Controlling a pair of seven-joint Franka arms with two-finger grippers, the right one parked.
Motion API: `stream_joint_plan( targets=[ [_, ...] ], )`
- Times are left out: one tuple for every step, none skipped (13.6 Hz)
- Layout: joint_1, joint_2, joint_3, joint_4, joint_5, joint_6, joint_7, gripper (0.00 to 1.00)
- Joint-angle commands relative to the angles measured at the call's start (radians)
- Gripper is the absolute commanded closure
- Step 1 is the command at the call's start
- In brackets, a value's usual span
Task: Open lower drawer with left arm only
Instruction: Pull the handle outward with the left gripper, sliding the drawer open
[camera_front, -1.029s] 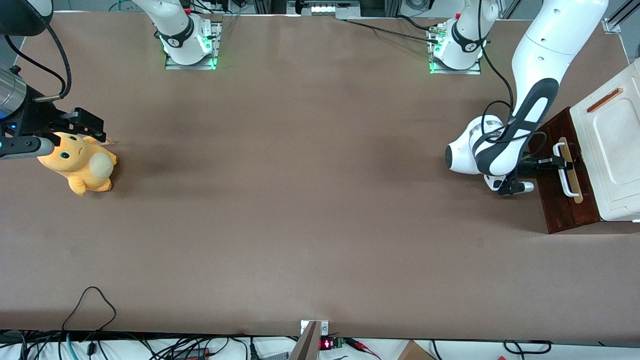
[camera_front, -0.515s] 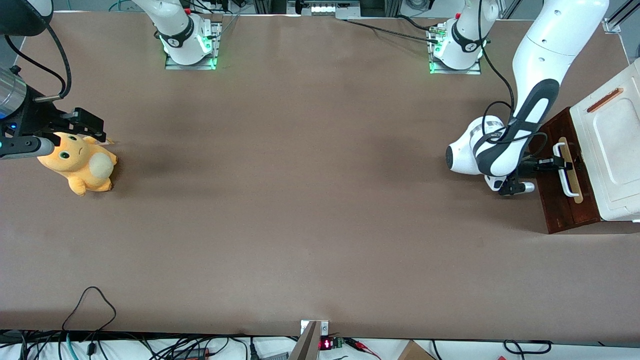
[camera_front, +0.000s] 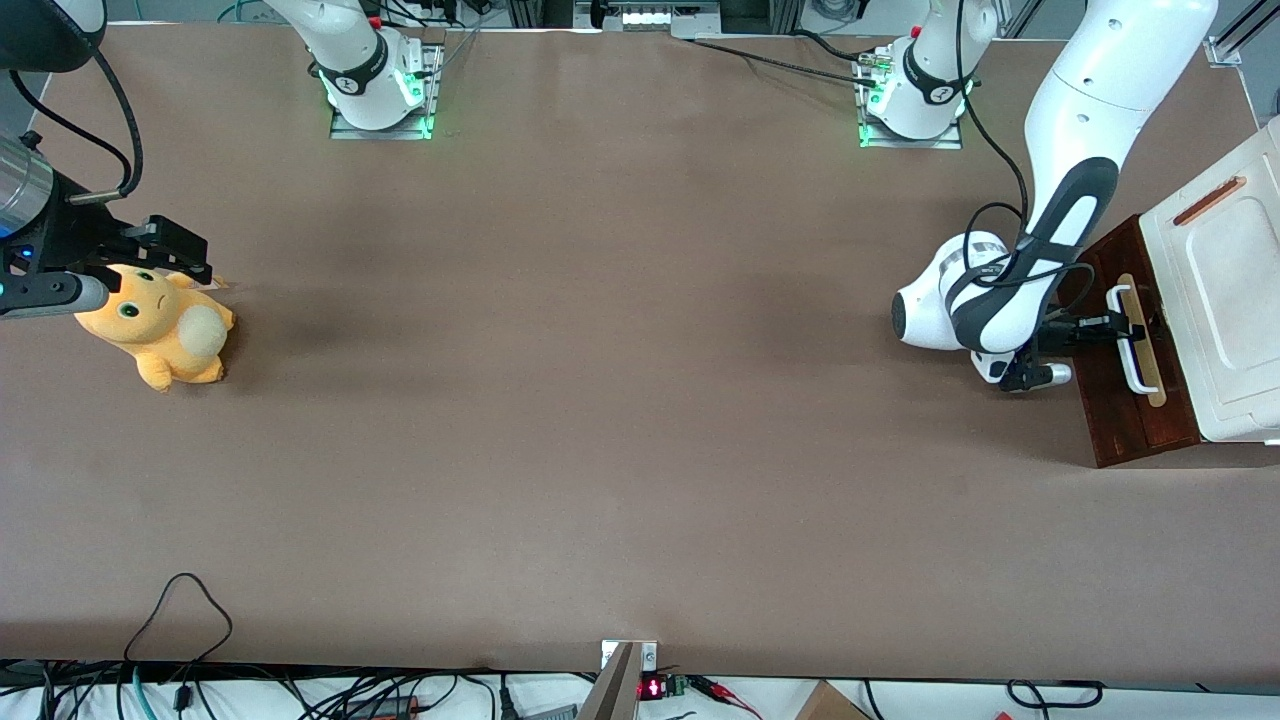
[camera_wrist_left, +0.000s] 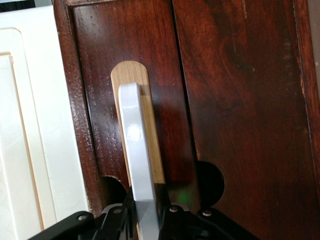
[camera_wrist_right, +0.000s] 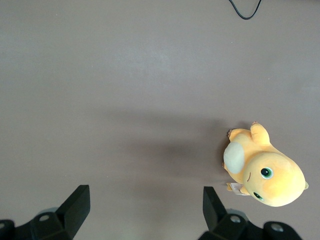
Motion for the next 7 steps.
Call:
stream_joint_plan(
  targets=[
    [-0.013, -0.001, -0.020, 0.017, 0.010, 0.017, 0.039, 1.00],
    [-0.016, -0.004, -0.041, 0.017, 0.007, 0.016, 0.041, 1.00],
    [-0.029, -0.008, -0.047, 0.017, 0.007, 0.016, 0.042, 1.00],
    [-0.052, -0.011, -0.047, 0.019, 0.000, 0.016, 0.042, 1.00],
    [-0.068, -0.014, -0.062, 0.019, -0.020, 0.016, 0.039, 1.00],
    [-0.073, -0.014, -0.087, 0.019, -0.046, 0.014, 0.039, 1.00],
    [-0.078, -0.014, -0.107, 0.019, -0.052, 0.014, 0.038, 1.00]
  ],
)
